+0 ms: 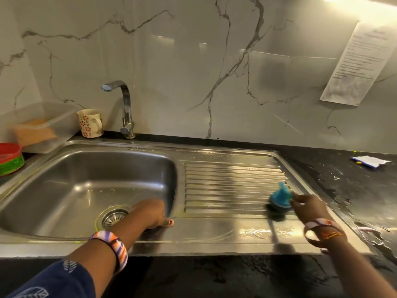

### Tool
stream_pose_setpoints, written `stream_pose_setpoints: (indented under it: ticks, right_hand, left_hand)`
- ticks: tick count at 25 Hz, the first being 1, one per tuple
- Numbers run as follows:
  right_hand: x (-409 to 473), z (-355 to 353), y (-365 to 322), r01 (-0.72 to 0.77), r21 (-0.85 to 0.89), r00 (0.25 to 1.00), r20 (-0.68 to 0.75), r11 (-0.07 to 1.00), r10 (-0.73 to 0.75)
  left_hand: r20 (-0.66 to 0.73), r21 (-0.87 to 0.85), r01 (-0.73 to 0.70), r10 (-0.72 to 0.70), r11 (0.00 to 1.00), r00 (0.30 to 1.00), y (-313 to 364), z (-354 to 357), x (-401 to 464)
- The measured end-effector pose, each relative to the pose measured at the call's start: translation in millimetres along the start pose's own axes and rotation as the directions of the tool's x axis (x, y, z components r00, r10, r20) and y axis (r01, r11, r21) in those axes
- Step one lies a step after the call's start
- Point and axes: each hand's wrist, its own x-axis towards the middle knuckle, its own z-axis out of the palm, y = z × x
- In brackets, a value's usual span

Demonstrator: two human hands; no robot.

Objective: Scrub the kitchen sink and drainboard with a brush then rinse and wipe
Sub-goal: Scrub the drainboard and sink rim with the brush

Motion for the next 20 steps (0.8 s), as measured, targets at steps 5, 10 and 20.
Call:
stream_pose_setpoints:
  ticks: [5,10,20]
  right_hand:
    - [-67.4,102.3,-112.6,0.360,0.121,0.919,0.122,0.925,-0.374]
    - [-57.7,102.0,-119.9,0.382,0.069,0.899,0.201,0.921,-0.388]
    - [17.2,-25.9,38.2,-0.116,-0.042,0.990,-0.085,0.992,0.112]
  left_hand:
    - [0.045,-0.034,0.031,-0.029,0.999,0.999,-1.0,-2.9,7.2]
    - [0.052,-0.040,0.046,-0.044,0.998,0.998,-0.2,-3.1,5.7]
    - [0.007,-0.056,0.014,-0.014,0.998,1.000,0.8,2.1,2.2]
